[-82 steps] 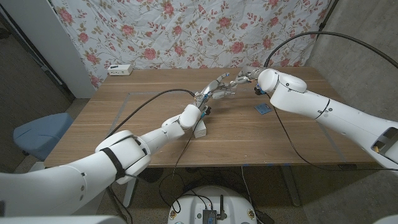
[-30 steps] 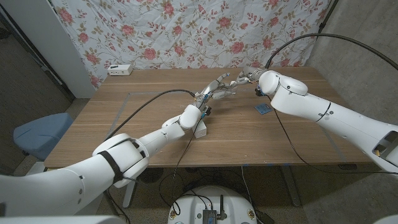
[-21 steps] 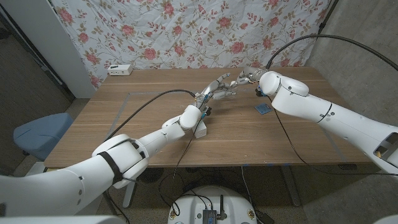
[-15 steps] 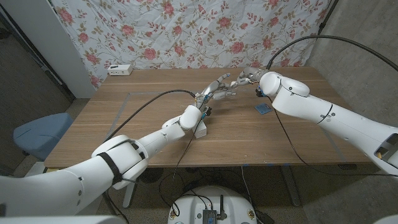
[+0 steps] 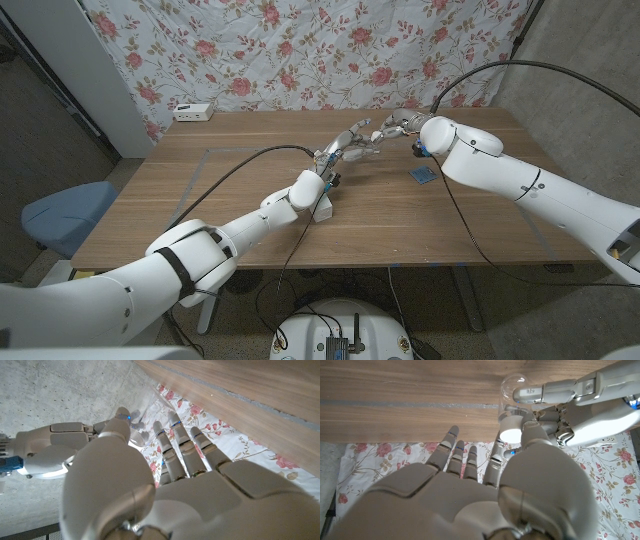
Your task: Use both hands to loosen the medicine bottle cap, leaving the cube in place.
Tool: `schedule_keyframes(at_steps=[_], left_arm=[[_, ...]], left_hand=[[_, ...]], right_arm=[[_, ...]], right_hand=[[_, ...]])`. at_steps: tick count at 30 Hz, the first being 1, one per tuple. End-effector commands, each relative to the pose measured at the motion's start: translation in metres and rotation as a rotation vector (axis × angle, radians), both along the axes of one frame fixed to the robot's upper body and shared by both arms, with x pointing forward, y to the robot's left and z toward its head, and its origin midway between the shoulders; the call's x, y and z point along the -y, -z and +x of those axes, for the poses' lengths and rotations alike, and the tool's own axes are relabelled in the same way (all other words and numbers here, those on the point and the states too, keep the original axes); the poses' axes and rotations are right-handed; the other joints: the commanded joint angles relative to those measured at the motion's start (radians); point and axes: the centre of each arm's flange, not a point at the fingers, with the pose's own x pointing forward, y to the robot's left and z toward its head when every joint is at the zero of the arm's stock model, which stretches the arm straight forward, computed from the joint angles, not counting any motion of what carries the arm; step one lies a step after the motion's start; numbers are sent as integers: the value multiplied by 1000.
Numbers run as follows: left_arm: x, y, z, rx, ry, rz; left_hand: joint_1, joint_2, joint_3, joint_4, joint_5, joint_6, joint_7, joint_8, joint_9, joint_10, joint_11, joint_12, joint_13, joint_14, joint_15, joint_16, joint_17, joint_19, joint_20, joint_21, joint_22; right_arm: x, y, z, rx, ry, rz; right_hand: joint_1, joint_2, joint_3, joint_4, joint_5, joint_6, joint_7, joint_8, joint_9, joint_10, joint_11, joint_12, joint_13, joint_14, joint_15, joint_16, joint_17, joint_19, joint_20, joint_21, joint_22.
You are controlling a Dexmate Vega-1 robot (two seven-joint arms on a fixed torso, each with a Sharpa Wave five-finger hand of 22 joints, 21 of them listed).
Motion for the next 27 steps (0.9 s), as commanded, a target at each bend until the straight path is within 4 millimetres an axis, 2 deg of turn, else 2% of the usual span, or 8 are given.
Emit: schedule_keyframes(at_steps=[1, 14, 22, 27], left_arm=[[-1, 1, 0, 0, -1, -1], [-2, 0, 3, -6, -4, -3], [-1, -1, 5, -12, -3, -2], [-1, -1, 6, -13, -5, -1]], left_hand=[[-4, 7, 8, -2, 4, 7, -3, 3, 1, 12, -6, 8, 5, 11, -96, -2, 0, 3, -6, 0, 3], [-7, 8, 11, -2, 3, 10, -7, 3, 1, 13, -6, 8, 5, 13, -96, -2, 0, 2, -8, 0, 3], [-8, 8, 12, -2, 3, 12, -7, 3, 1, 15, -4, 8, 5, 14, -95, -2, 0, 2, -9, 0, 3], [-9, 8, 13, -1, 3, 12, -7, 2, 1, 16, -3, 8, 5, 15, -95, -2, 0, 1, -8, 0, 3]], right_arm=[[0, -1, 0, -11, -40, 24], [0, -5, 6, -24, -72, 36], [3, -7, 8, -42, -95, 49], [4, -7, 10, -55, -105, 50]], right_hand=[[13, 12, 12, 2, 2, 6, -23, 1, 2, -2, -10, 1, 2, -6, -8, 5, 3, -1, -7, 1, 5], [42, 36, 29, 6, -4, -26, -60, -17, -4, -15, -26, -4, 2, -11, -14, 4, 5, -5, -13, 0, 5], [58, 48, 41, 5, -2, -38, -69, -26, -6, -21, -33, -5, 2, -16, -18, 3, 6, -10, -16, -1, 5], [85, 57, 59, 0, 3, -46, -88, -33, -9, -28, -35, -6, 2, -24, -20, 1, 6, -14, -20, -1, 5]])
